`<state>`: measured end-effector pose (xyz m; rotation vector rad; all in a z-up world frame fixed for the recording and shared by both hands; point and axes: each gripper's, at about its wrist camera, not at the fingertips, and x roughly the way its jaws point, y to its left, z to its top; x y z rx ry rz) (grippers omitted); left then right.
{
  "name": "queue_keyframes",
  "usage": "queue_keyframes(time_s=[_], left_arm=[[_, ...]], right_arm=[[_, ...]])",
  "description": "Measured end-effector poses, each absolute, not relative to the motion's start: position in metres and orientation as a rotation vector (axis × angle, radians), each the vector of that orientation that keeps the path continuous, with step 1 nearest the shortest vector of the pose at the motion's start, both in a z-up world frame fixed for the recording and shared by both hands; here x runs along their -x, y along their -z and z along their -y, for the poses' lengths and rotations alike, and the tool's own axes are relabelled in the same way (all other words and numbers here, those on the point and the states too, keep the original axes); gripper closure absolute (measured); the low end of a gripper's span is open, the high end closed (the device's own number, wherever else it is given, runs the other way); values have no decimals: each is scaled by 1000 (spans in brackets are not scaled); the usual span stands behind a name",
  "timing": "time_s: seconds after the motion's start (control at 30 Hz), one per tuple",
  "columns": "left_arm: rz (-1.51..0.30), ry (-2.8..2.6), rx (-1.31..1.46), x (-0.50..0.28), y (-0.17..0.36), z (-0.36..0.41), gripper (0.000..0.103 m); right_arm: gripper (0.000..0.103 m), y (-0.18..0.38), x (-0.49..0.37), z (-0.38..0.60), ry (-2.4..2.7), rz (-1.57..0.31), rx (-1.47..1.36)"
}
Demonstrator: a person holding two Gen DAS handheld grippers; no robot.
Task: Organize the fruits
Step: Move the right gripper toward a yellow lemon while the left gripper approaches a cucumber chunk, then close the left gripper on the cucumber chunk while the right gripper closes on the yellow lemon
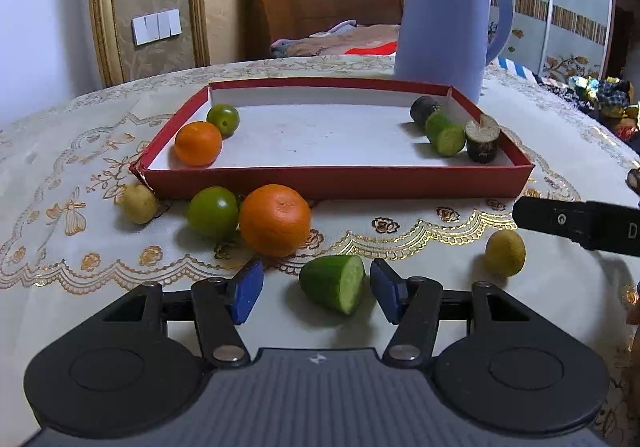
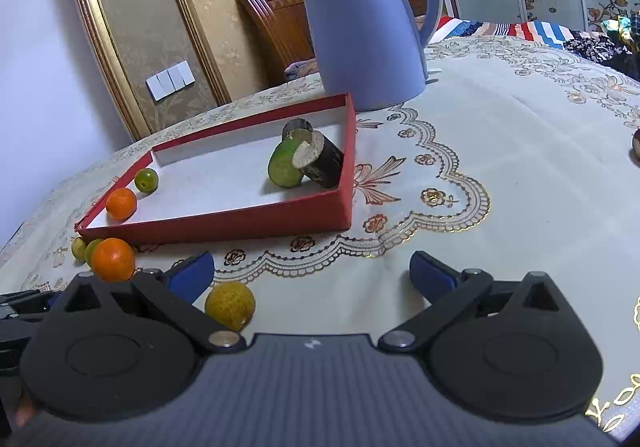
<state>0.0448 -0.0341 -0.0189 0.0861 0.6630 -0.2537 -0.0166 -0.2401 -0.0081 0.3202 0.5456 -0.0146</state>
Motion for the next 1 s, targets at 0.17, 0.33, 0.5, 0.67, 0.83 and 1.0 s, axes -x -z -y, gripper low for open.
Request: queue_keyframes(time_s=[0.17,0.33,0.5,0.67,0.83,1.0], left_arm=[[-654,256,-98,-42,19,34,53],[-646,280,-115,-40,19,37,69],[-639,293,-122,-37,18,36,71],[-637,311,-107,-31,16,29,71],[-617,299,-85,-23,14,9,71],[-621,269,6,-27,11,-18,71]], right_arm=[[0,8,16,240,16,-552,-319],[0,9,15,238,13,-560,-310],[0,9,14,237,15,-566,-306],[0,9,17,239,3,-552,-323],[0,7,24,230,-53,-571,-232],[0,5,29,211,-79,-583,-108]])
